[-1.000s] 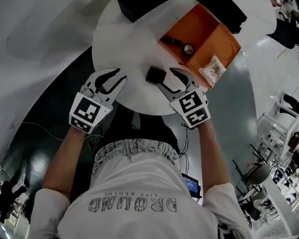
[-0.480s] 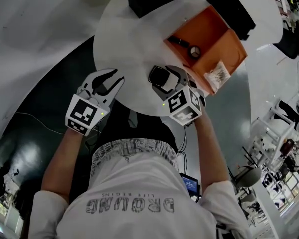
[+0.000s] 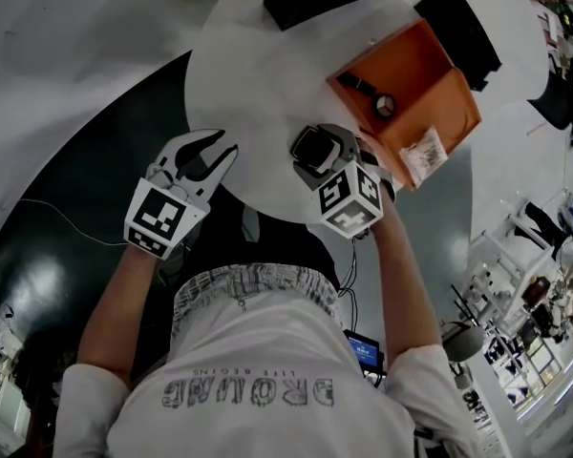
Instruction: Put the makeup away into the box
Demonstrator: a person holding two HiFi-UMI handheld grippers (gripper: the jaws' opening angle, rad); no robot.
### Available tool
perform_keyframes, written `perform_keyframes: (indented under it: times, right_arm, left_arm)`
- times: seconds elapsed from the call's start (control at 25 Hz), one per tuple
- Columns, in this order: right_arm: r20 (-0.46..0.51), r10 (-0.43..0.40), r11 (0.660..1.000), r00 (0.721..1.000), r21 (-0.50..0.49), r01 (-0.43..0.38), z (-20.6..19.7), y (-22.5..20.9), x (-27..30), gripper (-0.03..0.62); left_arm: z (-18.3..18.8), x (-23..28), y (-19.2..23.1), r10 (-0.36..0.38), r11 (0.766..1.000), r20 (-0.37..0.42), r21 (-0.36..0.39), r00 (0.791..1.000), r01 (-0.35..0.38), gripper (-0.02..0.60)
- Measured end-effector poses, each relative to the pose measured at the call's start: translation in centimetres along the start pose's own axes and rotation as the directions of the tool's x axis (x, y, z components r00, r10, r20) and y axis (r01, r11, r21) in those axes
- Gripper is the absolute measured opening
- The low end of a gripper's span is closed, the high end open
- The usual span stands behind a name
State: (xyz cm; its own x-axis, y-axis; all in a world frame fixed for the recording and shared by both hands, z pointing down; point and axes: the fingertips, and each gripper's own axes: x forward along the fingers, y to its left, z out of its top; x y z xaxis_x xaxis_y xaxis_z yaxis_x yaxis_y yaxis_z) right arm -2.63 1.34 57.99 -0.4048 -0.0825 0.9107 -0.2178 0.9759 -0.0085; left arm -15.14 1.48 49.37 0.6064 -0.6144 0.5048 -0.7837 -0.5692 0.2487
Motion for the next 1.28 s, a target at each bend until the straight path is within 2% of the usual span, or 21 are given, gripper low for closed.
perform_keyframes:
  times: [0.36,0.6,0.96,1.28]
  right_arm:
    - [-0.059,0.019,1.0,0.998,0.023,-0.017,-0.7,0.2,0.6,0.347]
    - [-0.079,0.009,1.0,0.997,-0.005,-0.01,-0.8,0.2,0.7,0.346]
    - [-0.013,-0.017,0.997,1.0,0.078,0.018,-0.3,-0.1,-0.7,0.342]
    - [0.065,-0.12,0.98,0.991,0.17,0.108,2.5,-1.4,-5.3,0.342]
  left_arm:
    - [-0.3,-0.1,0.5,0.003,1.0,0.003,-0.008,1.0,-0.003,0.12]
    - [0.0,0.1,0.2,-0.009,1.0,0.0,0.009,1.0,0.009,0.12]
    - [1.1,-0.3,0.3,-0.026,0.999,0.009,0.045,1.0,0.025,0.12]
    - [4.5,-1.1,-0.3,-0.091,0.988,0.052,0.127,0.995,0.084,0.12]
